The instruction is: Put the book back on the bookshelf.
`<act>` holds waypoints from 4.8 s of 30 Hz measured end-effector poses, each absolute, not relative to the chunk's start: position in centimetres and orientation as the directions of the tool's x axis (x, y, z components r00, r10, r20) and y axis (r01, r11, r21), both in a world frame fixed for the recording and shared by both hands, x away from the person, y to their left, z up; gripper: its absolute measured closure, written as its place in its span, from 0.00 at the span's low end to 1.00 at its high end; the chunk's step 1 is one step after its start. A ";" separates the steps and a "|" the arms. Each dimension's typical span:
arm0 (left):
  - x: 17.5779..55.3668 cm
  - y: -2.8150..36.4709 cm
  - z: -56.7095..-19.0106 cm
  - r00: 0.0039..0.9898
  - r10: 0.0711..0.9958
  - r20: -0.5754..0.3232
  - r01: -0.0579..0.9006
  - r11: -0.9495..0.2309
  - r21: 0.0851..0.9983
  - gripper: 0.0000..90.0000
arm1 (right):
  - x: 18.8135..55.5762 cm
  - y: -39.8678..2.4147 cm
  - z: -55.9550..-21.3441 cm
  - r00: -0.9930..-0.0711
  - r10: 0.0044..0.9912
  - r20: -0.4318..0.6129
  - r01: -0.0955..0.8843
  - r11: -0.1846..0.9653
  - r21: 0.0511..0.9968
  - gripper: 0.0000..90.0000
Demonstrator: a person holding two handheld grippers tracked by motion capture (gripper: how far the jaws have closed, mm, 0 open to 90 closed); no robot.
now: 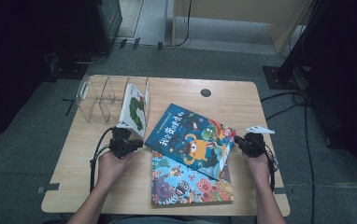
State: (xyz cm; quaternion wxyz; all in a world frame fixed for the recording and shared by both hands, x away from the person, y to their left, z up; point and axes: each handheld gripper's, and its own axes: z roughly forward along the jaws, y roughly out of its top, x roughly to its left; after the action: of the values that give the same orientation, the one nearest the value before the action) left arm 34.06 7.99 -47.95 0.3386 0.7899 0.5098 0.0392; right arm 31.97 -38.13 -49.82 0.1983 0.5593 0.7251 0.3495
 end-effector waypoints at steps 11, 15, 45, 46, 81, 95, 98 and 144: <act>34.5 7.5 -48.3 0.480 0.835 -0.268 0.776 -0.261 0.574 0.99 | 32.1 -38.2 -49.9 -0.293 0.948 0.125 0.674 0.112 0.730 1.00; 34.3 7.4 -48.3 0.483 0.824 -0.297 0.790 -0.263 0.554 1.00 | 32.1 -38.1 -49.9 -0.296 0.946 0.132 0.677 0.111 0.727 1.00; 29.9 6.1 -48.3 0.529 0.766 -0.366 0.803 -0.312 0.507 0.91 | 33.8 -37.9 -50.0 -0.332 0.929 0.162 0.679 0.116 0.725 1.00; 30.0 6.2 -48.2 0.524 0.773 -0.358 0.804 -0.309 0.508 0.90 | 33.8 -37.9 -50.0 -0.337 0.927 0.163 0.678 0.119 0.726 1.00; 35.8 4.4 -48.8 0.475 0.769 -0.427 0.838 -0.247 0.486 0.37 | 32.7 -37.7 -50.1 -0.350 0.924 0.156 0.681 0.137 0.720 1.00; 36.3 3.9 -49.5 0.463 0.745 -0.480 0.860 -0.244 0.449 0.37 | 32.8 -36.7 -50.1 -0.376 0.914 0.152 0.674 0.157 0.722 1.00; 36.4 3.6 -49.4 0.449 0.754 -0.479 0.868 -0.241 0.434 0.37 | 32.8 -36.7 -50.2 -0.375 0.914 0.158 0.675 0.153 0.722 1.00; 37.7 3.7 -39.4 0.430 0.627 -0.649 0.897 -0.219 0.384 0.69 | 32.4 -35.0 -49.8 -0.425 0.894 0.141 0.667 0.204 0.717 1.00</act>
State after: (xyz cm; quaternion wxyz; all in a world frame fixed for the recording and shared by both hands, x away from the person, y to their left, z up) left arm 37.73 3.73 -39.44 0.3725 0.7593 0.5019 -0.1814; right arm 32.41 -35.03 -49.80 0.1552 0.5134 0.7601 0.3667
